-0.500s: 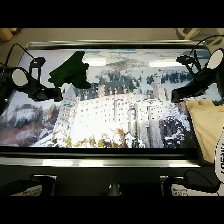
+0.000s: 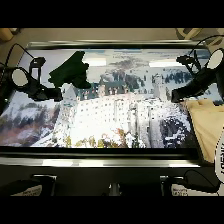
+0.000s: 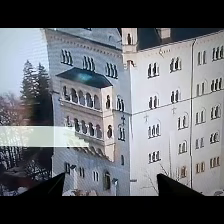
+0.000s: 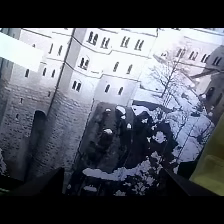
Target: Fold the shirts.
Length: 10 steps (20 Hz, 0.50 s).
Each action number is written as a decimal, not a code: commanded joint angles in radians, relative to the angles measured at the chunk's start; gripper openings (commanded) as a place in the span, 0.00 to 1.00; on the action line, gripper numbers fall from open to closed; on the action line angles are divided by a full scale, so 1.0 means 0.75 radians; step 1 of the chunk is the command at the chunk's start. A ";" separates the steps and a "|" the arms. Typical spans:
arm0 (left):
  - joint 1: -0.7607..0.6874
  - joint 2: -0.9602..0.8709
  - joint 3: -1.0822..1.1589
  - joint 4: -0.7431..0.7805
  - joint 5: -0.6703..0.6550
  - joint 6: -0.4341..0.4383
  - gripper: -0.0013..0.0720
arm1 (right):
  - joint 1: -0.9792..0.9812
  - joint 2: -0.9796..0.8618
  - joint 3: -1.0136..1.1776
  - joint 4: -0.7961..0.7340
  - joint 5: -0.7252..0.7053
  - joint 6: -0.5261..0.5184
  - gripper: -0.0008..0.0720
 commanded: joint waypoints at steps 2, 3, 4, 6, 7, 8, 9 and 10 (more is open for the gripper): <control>0.001 0.001 -0.001 0.001 0.000 0.000 0.95 | 0.001 -0.001 0.001 0.000 0.000 0.001 0.93; 0.001 0.001 -0.001 0.001 0.000 0.000 0.95 | 0.001 -0.001 0.001 0.000 0.000 0.001 0.93; 0.001 -0.001 -0.003 0.001 0.023 -0.003 0.95 | 0.001 -0.001 0.001 0.000 -0.001 0.001 0.93; 0.001 -0.012 -0.005 -0.005 0.203 -0.006 0.95 | 0.001 -0.001 0.001 0.000 -0.001 0.001 0.93; 0.001 -0.020 -0.004 -0.028 0.296 -0.006 0.95 | 0.001 -0.001 0.001 0.001 -0.019 0.005 0.93; 0.001 -0.025 -0.004 -0.076 0.389 -0.006 0.95 | 0.001 -0.001 0.001 0.001 -0.072 0.005 0.93; 0.000 -0.028 -0.004 -0.119 0.466 -0.005 0.95 | 0.001 -0.001 0.001 0.001 -0.121 0.005 0.93; 0.001 -0.030 -0.004 -0.142 0.557 -0.005 0.95 | 0.001 -0.001 0.001 0.001 -0.177 0.005 0.93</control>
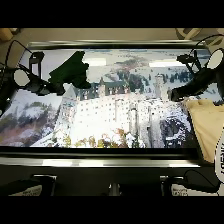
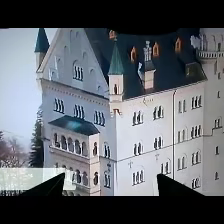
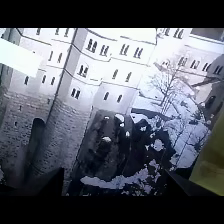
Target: Fold the shirts.
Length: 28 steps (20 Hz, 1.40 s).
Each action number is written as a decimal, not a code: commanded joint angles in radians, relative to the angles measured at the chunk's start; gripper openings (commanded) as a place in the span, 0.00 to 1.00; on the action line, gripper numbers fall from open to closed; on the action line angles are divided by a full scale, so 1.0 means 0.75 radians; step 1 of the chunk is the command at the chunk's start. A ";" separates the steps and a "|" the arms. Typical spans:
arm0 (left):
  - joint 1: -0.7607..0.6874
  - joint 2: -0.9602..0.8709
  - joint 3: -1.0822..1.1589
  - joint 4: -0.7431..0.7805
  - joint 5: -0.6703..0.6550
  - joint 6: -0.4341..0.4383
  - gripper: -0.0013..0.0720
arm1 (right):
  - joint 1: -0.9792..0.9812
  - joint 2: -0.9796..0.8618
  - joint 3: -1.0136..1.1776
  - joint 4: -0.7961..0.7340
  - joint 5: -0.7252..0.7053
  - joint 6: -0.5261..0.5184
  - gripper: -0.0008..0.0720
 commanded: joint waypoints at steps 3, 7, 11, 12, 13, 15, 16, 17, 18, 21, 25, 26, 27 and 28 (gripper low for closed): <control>0.047 -0.087 0.062 -0.066 0.552 -0.136 0.95 | 0.001 -0.001 0.001 0.001 -0.286 0.003 0.93; 0.237 -0.533 0.533 -0.068 0.225 -0.237 0.95 | 0.001 -0.002 0.001 0.050 -0.408 0.004 0.93; 0.380 -0.947 0.870 -0.323 0.046 -0.289 0.96 | 0.002 -0.019 0.001 0.196 -0.360 -0.040 0.93; 0.402 -1.004 0.861 -0.448 0.117 -0.285 0.96 | 0.001 -0.026 0.001 0.214 -0.349 -0.065 0.93; 0.413 -1.044 0.856 -0.532 0.173 -0.284 0.96 | 0.002 -0.034 0.001 0.216 -0.338 -0.088 0.93; 0.416 -1.105 0.850 -0.603 0.259 -0.283 0.96 | 0.001 -0.041 0.001 0.211 -0.336 -0.107 0.93; 0.411 -1.125 0.850 -0.605 0.280 -0.283 0.96 | 0.001 -0.041 0.001 0.212 -0.337 -0.107 0.93; 0.408 -1.141 0.850 -0.603 0.301 -0.283 0.95 | 0.001 -0.041 0.001 0.212 -0.336 -0.107 0.93; 0.407 -1.156 0.850 -0.604 0.328 -0.284 0.95 | 0.001 -0.041 0.001 0.212 -0.333 -0.107 0.93; 0.405 -1.166 0.850 -0.609 0.423 -0.283 0.18 | 0.001 -0.041 0.001 0.212 -0.321 -0.107 0.93; 0.378 -1.011 0.851 -0.688 0.463 0.030 0.05 | 0.001 -0.028 0.014 0.200 -0.396 -0.204 0.93; 0.356 -0.924 0.851 -0.698 0.458 0.177 0.05 | 0.001 -0.010 0.037 0.176 -0.420 -0.239 0.93; 0.320 -0.809 0.851 -0.697 0.441 0.325 0.05 | 0.001 0.014 0.070 0.143 -0.438 -0.246 0.93; 0.277 -0.689 0.851 -0.697 0.422 0.439 0.05 | 0.001 0.051 0.111 0.094 -0.462 -0.246 0.93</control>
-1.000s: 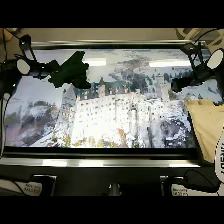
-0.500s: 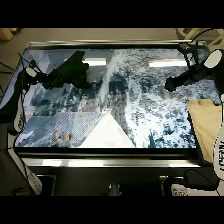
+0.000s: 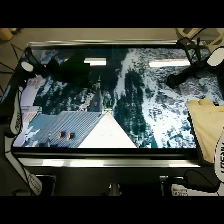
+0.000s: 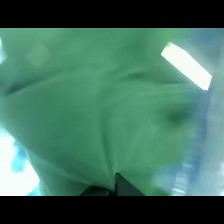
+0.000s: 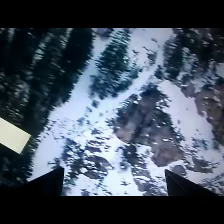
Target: Fold the shirts.
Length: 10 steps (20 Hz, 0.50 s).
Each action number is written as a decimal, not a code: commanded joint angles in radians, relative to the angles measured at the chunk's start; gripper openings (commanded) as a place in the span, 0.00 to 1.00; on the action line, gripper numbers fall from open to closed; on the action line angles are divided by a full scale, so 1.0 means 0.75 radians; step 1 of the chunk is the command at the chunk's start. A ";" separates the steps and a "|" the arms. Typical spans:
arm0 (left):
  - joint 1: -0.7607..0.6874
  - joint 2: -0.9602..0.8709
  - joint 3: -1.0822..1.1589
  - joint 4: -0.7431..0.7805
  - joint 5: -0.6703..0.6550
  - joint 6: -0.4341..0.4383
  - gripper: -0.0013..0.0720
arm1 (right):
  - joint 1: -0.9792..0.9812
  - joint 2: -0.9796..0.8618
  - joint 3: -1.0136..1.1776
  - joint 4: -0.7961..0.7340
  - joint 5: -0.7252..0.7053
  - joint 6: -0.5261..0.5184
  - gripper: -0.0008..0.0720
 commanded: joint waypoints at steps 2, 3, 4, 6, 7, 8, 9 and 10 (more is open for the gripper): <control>-0.187 0.490 0.002 -0.030 -0.019 0.498 0.05 | 0.001 0.143 0.158 -0.180 -0.091 -0.053 0.93; -0.248 0.610 0.002 -0.028 -0.018 0.533 0.05 | 0.001 0.196 0.197 -0.208 -0.107 -0.050 0.93; -0.314 0.724 0.001 -0.023 -0.018 0.536 0.05 | 0.001 0.257 0.232 -0.213 -0.112 -0.048 0.93; -0.436 0.890 0.000 -0.022 -0.049 0.531 0.05 | 0.001 0.385 0.268 -0.211 -0.092 -0.041 0.93; -0.497 0.947 -0.007 -0.010 -0.074 0.531 0.05 | 0.001 0.448 0.269 -0.211 -0.070 -0.027 0.93; -0.552 0.987 -0.026 0.023 -0.103 0.525 0.05 | 0.001 0.511 0.269 -0.211 -0.032 -0.021 0.93; -0.601 1.013 -0.055 0.079 -0.140 0.472 0.05 | 0.001 0.562 0.269 -0.211 0.020 -0.013 0.93; -0.647 1.023 -0.087 0.151 -0.198 0.372 0.05 | 0.001 0.605 0.269 -0.211 0.092 -0.008 0.93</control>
